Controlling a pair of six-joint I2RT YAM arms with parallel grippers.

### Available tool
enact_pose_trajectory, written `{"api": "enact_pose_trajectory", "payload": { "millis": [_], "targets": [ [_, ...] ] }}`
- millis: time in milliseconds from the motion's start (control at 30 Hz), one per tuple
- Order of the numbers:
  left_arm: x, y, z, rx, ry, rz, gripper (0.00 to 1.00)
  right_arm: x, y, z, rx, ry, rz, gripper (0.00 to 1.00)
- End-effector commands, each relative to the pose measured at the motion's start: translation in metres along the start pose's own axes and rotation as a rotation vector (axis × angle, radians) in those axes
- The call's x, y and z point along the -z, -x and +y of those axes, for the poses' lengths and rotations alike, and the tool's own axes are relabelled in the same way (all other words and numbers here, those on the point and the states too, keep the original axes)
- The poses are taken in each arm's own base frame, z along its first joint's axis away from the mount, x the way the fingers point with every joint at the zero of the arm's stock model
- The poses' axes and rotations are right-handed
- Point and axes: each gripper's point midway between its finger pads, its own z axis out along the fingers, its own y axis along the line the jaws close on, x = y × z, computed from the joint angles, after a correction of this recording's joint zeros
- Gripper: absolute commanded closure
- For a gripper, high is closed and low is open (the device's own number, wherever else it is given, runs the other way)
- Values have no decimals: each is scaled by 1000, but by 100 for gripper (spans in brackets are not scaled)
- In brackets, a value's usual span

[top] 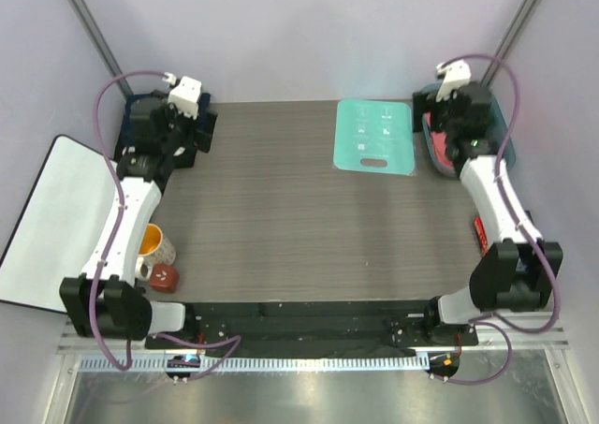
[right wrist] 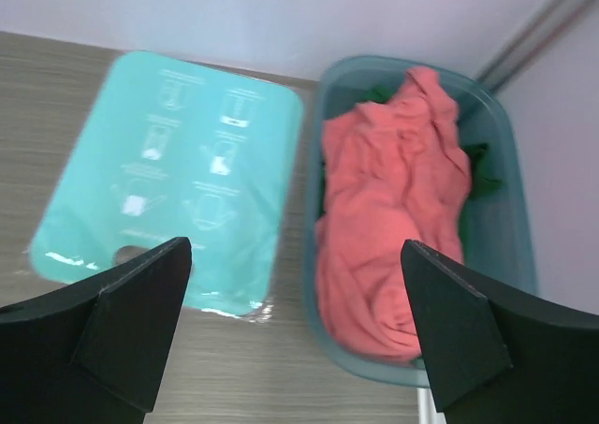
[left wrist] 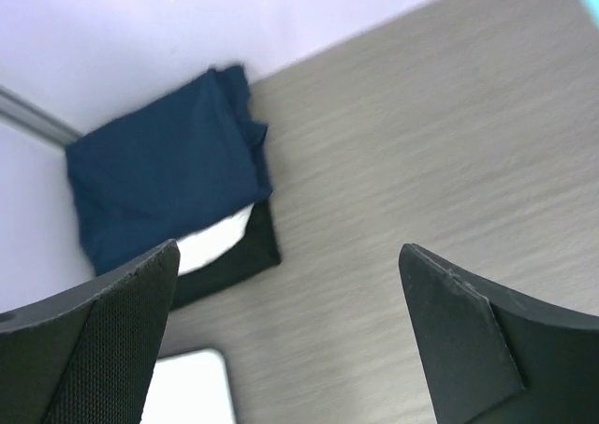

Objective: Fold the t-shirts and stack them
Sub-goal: Grab the tshirt from the pile

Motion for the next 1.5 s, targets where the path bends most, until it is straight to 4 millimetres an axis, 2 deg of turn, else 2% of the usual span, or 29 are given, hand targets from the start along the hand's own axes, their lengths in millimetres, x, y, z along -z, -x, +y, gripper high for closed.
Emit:
{"api": "enact_pose_trajectory", "payload": {
  "millis": [0,33,67,100,133,200,233,300,333,433,467,567,633,733,767,900,1000,1067,1133,1167,1233,1267,1367,1467],
  "targets": [
    [24,-70,-3,-168,-72,408,0,-18,-63,-63,-59,-126,376,0],
    [24,-68,1,-183,-59,410,0,-27,-68,-75,-116,-147,405,0],
    [24,-65,2,-191,-58,404,0,-30,-78,-79,-154,-130,462,4],
    [26,-62,4,-215,-61,404,0,-36,-56,-103,-188,-152,417,7],
    [26,-60,5,-222,-60,399,0,-54,-80,-104,-221,-123,467,7],
    [28,-54,4,-225,-63,379,0,-66,-83,-108,-208,-88,462,7],
    [29,-53,4,-226,-63,374,0,-74,-97,-109,-200,-77,488,6],
    [32,-51,0,-229,-75,369,0,-84,-111,-109,-187,-42,508,6],
    [34,-51,0,-239,-78,368,0,-92,-131,-112,-197,-38,542,6],
    [43,-50,-2,-256,-78,364,0,-100,-154,-114,-198,-5,582,10],
    [46,-48,-2,-264,-76,357,0,-103,-167,-112,-201,6,608,14],
    [51,-53,-2,-275,-72,362,0,-108,-186,-108,-205,19,642,18],
    [54,-55,-3,-281,-76,366,0,-109,-191,-105,-205,32,651,21],
    [57,-55,-3,-289,-77,364,0,-112,-191,-108,-196,24,649,68],
    [58,-53,-3,-286,-73,358,0,-113,-187,-114,-189,-7,642,99],
    [61,-55,-5,-269,-73,358,0,-106,-142,-130,-164,-72,554,99],
    [62,-58,-10,-264,-94,357,0,-90,-88,-142,-145,-121,452,99],
    [61,-59,-15,-258,-114,351,0,-75,-43,-149,-121,-140,376,99],
    [61,-59,-18,-257,-126,343,0,-65,-10,-154,-105,-163,307,99],
    [59,-58,-20,-255,-132,333,0,-56,21,-160,-88,-183,237,99],
    [57,-60,-22,-244,-139,331,0,-45,51,-168,-71,-227,170,99],
    [57,-59,-25,-240,-146,325,0,-38,74,-171,-58,-247,115,99],
    [56,-60,-29,-229,-162,323,0,-27,99,-176,-16,-276,53,99],
    [56,-60,-31,-232,-167,319,0,-21,109,-180,5,-311,29,99]
  ]
}}
